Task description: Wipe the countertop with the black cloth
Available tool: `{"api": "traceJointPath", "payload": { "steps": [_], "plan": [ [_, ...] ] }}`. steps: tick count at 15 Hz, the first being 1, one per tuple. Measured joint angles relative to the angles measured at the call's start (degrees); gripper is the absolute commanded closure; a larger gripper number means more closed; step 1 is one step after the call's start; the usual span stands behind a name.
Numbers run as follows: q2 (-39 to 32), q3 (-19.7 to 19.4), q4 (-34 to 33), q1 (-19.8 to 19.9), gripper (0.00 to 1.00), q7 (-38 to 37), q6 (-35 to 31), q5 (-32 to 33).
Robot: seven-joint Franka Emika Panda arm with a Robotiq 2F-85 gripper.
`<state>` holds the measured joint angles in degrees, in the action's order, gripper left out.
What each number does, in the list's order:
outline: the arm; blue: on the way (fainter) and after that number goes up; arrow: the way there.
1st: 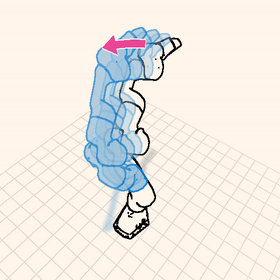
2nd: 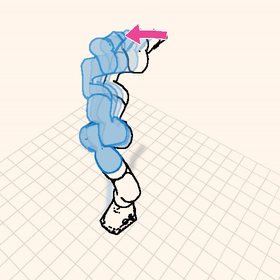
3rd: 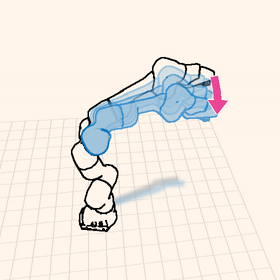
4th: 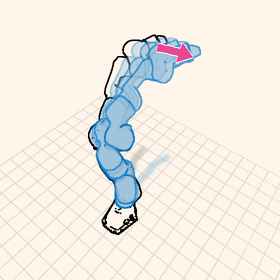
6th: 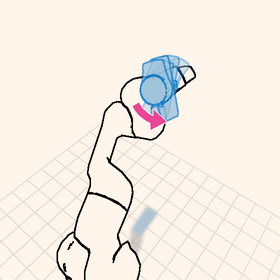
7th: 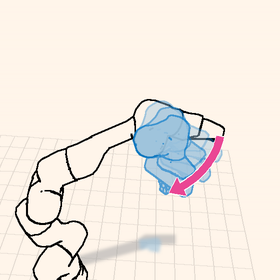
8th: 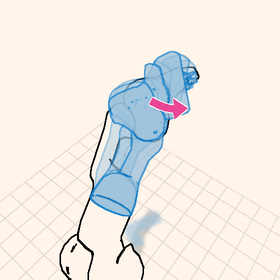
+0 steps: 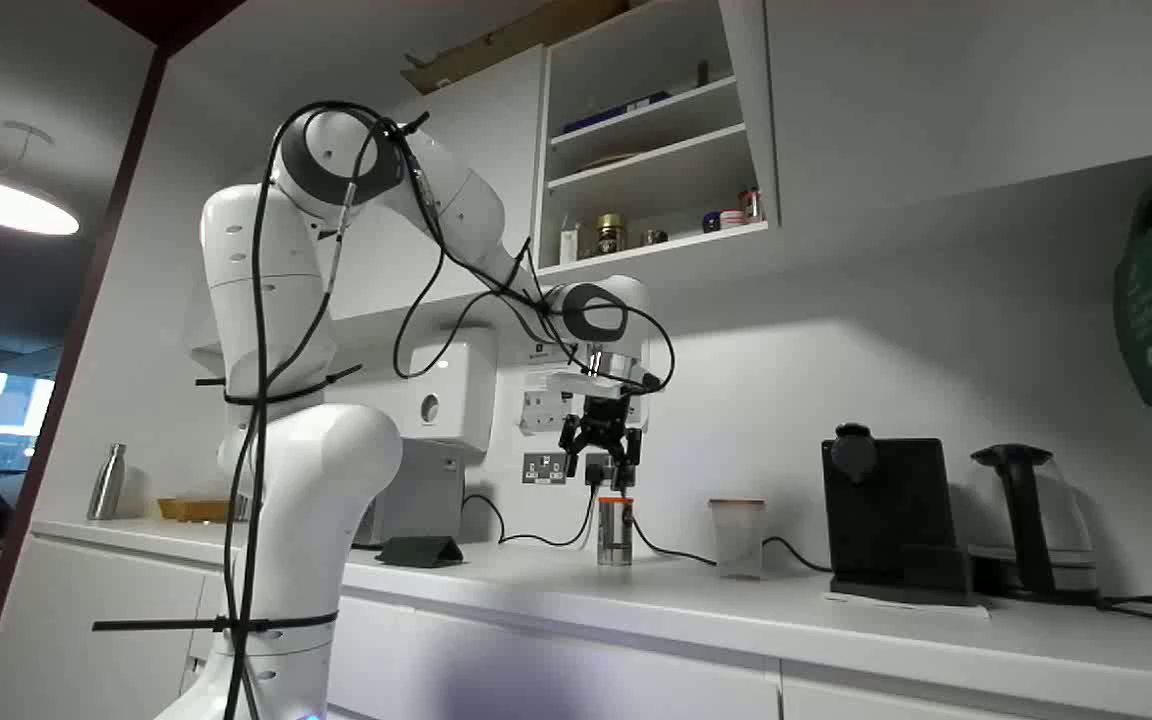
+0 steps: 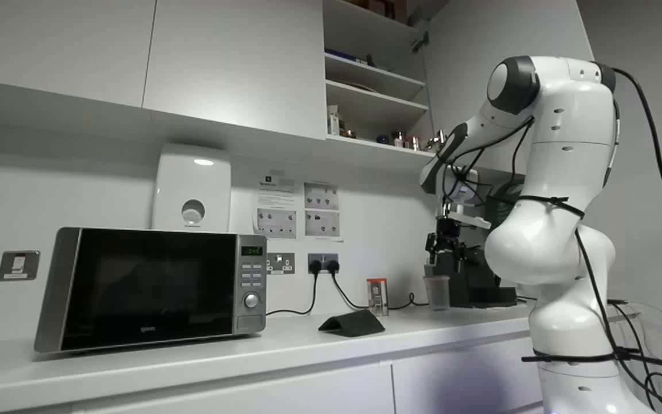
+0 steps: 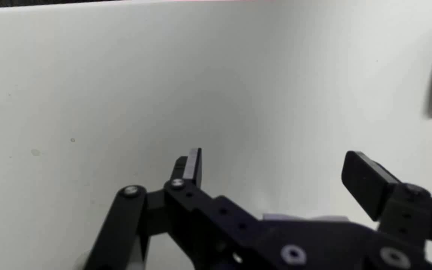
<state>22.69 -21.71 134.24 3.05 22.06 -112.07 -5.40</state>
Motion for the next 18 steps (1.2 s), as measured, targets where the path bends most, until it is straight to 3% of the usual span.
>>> {"api": "traceJointPath", "payload": {
  "steps": [13,18],
  "plan": [
    [0.00,0.39,0.07,0.34,0.00,0.00,0.00,-0.03],
    [-0.04,1.04,0.20,0.67,0.00,-0.05,0.91,-3.23]
  ]
}}
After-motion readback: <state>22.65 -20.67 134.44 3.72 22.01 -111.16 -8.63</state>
